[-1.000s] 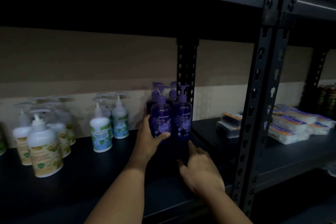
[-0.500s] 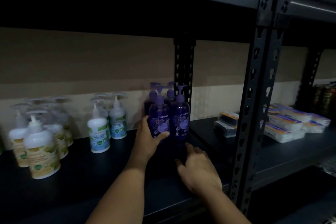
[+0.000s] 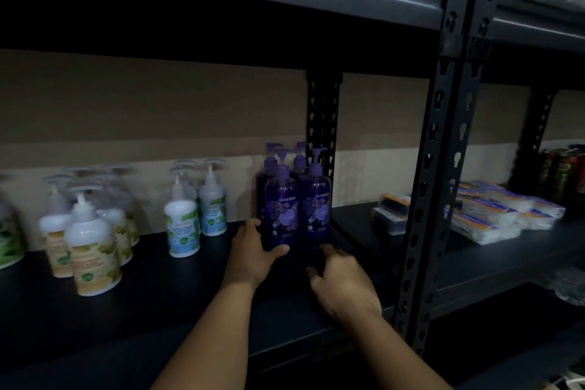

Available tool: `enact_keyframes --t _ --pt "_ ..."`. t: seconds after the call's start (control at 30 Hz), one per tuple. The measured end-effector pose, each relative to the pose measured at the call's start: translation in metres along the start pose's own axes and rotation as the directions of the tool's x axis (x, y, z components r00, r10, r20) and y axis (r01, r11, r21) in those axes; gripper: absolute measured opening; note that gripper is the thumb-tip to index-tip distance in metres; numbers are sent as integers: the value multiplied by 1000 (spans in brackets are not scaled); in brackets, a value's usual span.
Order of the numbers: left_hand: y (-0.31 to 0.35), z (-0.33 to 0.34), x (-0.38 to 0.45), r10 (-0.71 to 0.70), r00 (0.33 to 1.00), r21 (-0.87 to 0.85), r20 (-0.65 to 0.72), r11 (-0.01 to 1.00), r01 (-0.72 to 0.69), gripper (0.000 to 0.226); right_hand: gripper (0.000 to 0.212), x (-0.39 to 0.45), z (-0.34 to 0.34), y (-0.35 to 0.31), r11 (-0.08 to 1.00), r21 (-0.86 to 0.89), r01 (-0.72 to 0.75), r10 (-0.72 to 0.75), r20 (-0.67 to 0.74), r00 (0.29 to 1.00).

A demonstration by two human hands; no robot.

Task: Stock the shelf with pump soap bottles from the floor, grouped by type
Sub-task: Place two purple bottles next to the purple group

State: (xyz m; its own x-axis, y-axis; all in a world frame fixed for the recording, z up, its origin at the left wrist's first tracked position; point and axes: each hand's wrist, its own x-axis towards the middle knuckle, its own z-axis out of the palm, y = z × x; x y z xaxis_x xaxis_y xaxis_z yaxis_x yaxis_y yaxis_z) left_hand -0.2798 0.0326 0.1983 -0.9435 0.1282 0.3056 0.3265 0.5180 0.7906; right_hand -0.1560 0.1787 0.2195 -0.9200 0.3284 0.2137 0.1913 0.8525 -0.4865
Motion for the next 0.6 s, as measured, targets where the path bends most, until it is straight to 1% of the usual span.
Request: enact_keyframes --t 0.13,0.2,0.3,0.37,0.47,0.53,0.6 --pt "6 -19 -40 -36 992 102 121 995 23 61 32 -15 -8 -5 1000 -8 7 -8 -71 997" --pt "12 -31 -66 -4 988 136 154 991 -17 53 33 -26 -12 -8 998 -53 23 -27 -81 996" --pt "20 -48 -106 64 979 195 194 976 -103 52 37 -47 -10 -12 995 -92 38 -44 -66 997" --pt "24 -60 -132 78 979 186 190 976 -113 45 38 -67 -4 -16 992 -108 64 -75 -106 992" --pt "27 -78 -172 88 988 148 127 983 -106 29 37 -106 -3 -25 991 -97 87 -99 -123 987" --pt "29 -86 -200 105 990 126 96 985 -117 28 35 -131 -5 -33 996 -40 85 -89 -112 990" --pt "30 -90 -228 143 985 143 92 977 -155 33 34 -159 -2 -39 996 46 76 -71 -102 992"
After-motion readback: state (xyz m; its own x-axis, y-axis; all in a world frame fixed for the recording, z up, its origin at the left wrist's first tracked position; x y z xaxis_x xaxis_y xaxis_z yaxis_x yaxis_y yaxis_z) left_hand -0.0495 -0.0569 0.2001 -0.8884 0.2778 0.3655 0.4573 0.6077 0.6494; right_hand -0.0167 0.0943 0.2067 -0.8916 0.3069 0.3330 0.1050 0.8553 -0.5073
